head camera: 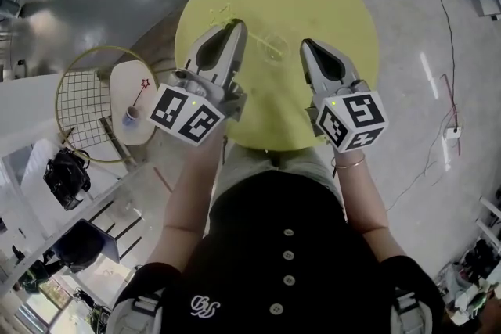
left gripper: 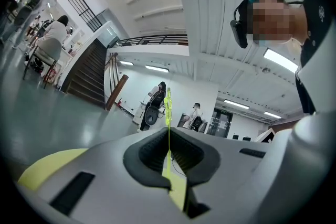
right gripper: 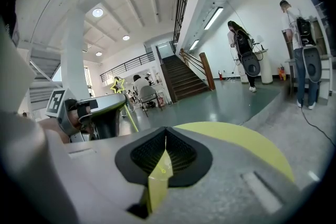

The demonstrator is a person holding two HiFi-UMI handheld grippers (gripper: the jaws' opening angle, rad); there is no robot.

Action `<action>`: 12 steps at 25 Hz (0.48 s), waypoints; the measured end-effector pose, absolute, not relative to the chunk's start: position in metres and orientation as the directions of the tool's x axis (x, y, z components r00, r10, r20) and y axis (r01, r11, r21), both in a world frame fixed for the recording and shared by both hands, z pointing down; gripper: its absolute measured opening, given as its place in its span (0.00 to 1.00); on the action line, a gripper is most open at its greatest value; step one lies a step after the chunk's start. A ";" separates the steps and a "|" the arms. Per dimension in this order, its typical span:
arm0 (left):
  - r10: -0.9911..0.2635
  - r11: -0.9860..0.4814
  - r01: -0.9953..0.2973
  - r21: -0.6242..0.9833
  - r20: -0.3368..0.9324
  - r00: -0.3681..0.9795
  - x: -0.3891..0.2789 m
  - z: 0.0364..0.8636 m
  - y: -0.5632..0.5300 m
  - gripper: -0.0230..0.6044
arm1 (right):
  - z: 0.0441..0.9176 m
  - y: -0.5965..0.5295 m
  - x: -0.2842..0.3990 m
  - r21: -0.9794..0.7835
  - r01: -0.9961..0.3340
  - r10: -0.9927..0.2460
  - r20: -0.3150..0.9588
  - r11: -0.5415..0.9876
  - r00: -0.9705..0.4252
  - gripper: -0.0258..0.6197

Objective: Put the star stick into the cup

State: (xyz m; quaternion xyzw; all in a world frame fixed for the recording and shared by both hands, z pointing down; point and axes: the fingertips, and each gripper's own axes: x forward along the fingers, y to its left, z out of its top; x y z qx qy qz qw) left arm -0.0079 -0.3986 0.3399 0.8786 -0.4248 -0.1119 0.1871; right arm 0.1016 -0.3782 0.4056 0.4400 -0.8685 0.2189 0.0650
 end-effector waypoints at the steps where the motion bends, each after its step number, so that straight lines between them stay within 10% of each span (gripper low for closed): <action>1: -0.791 -0.565 -0.708 0.423 -0.035 0.611 -0.009 0.342 -0.399 0.06 | 0.407 -0.379 0.101 -0.328 -0.792 -0.735 0.307 0.514 -0.604 0.05; 12: -0.787 -0.552 -0.712 0.435 0.011 0.617 -0.010 0.378 -0.405 0.06 | 0.428 -0.388 0.099 -0.355 -0.792 -0.731 0.321 0.496 -0.602 0.05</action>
